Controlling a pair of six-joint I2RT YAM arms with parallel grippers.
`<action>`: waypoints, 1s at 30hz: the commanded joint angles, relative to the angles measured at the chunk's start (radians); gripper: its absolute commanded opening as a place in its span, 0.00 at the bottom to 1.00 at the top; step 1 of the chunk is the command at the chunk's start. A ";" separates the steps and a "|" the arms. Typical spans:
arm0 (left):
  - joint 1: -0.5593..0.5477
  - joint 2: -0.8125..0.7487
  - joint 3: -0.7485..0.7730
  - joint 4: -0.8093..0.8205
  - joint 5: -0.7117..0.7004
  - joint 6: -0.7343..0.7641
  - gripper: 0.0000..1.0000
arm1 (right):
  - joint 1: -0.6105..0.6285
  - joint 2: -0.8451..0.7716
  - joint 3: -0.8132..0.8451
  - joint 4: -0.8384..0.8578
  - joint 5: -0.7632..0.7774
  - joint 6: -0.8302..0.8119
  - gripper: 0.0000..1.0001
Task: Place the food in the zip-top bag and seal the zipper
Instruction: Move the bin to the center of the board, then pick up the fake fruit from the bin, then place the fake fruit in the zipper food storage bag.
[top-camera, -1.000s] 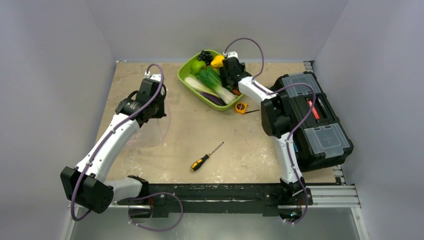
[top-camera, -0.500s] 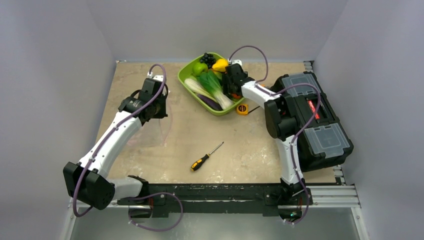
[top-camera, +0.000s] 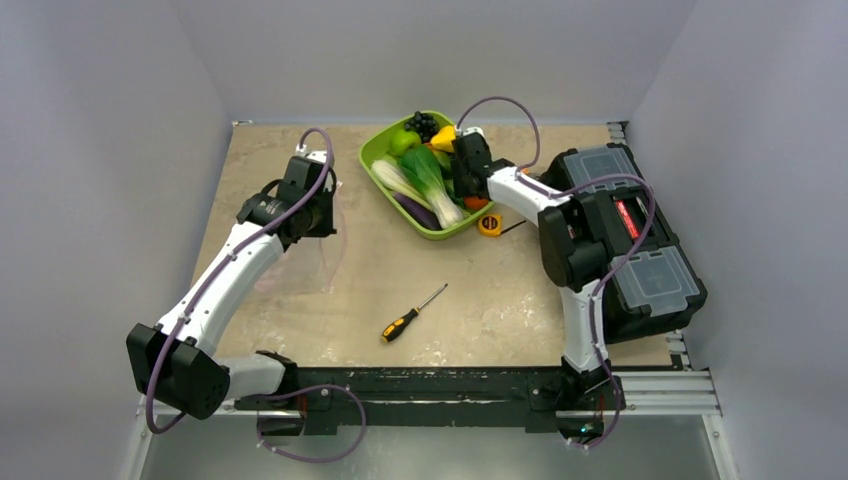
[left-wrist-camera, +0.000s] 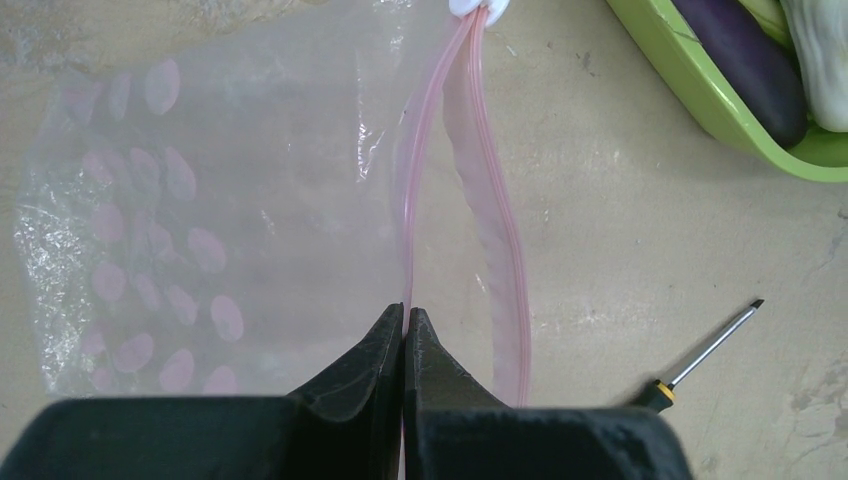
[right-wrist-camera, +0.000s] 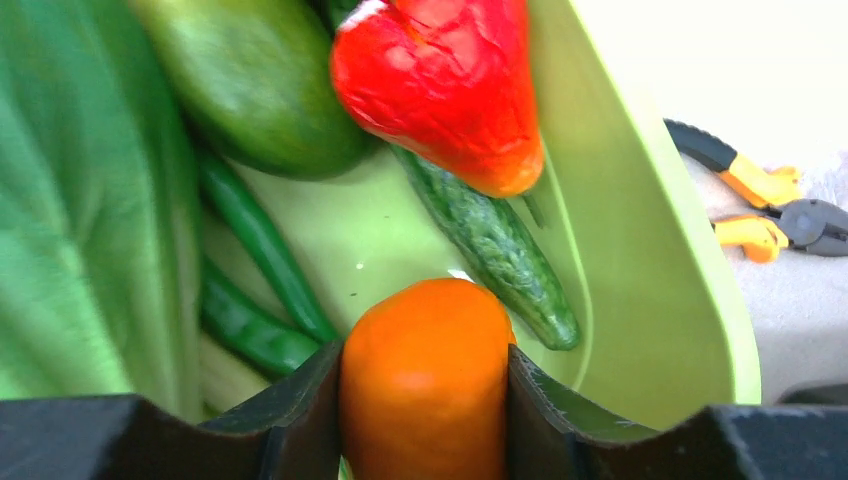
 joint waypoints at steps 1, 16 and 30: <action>0.006 -0.005 0.021 0.019 0.041 -0.013 0.00 | 0.031 -0.101 0.009 0.062 -0.036 -0.020 0.29; 0.039 0.007 -0.017 0.105 0.398 -0.101 0.00 | 0.082 -0.545 -0.482 0.717 -0.674 0.307 0.00; 0.045 -0.094 -0.066 0.183 0.412 -0.086 0.00 | 0.242 -0.401 -0.728 1.633 -1.012 0.864 0.00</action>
